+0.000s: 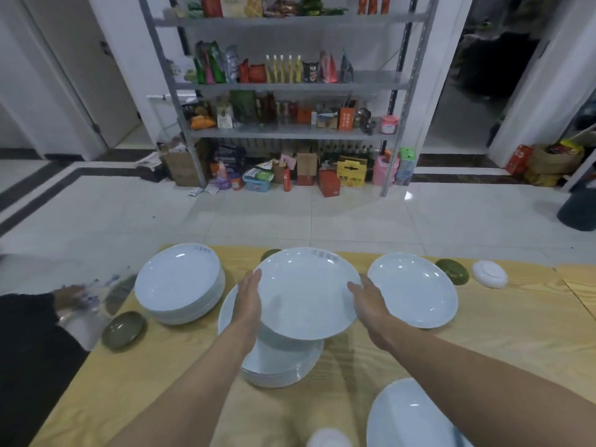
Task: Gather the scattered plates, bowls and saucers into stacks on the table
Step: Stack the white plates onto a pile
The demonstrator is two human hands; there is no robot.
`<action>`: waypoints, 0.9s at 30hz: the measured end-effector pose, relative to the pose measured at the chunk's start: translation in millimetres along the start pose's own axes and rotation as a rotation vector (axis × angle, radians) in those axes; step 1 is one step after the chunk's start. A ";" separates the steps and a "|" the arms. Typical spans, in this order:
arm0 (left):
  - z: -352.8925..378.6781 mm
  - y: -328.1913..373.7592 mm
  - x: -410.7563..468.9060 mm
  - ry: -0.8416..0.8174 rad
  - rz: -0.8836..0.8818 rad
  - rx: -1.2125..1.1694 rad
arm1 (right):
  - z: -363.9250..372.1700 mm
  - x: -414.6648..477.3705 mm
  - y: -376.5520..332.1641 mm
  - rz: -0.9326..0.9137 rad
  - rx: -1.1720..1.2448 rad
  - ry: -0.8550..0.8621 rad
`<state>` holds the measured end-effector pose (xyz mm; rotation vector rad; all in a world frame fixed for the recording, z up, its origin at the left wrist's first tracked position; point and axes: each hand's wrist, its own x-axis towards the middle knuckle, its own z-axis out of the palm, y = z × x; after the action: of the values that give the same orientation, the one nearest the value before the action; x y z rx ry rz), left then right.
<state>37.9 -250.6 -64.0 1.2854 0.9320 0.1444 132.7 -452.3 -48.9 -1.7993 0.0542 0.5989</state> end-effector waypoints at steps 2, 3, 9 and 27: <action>-26.6 -16.9 14.4 0.022 0.016 -0.023 | 25.1 -4.5 8.9 0.006 -0.010 -0.062; -37.4 -25.6 19.2 0.040 0.026 -0.036 | 35.5 -5.4 14.7 0.017 -0.017 -0.077; -70.5 -70.9 29.1 0.161 0.045 -0.026 | 72.5 -9.7 42.5 0.010 -0.095 -0.124; 28.7 -16.5 -34.5 0.299 0.635 1.162 | -55.3 -8.1 24.6 -0.241 -1.101 0.065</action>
<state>28.3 -297.4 -61.0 2.6846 0.8229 0.3159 137.9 -512.7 -56.9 -2.8233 -0.5390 0.4056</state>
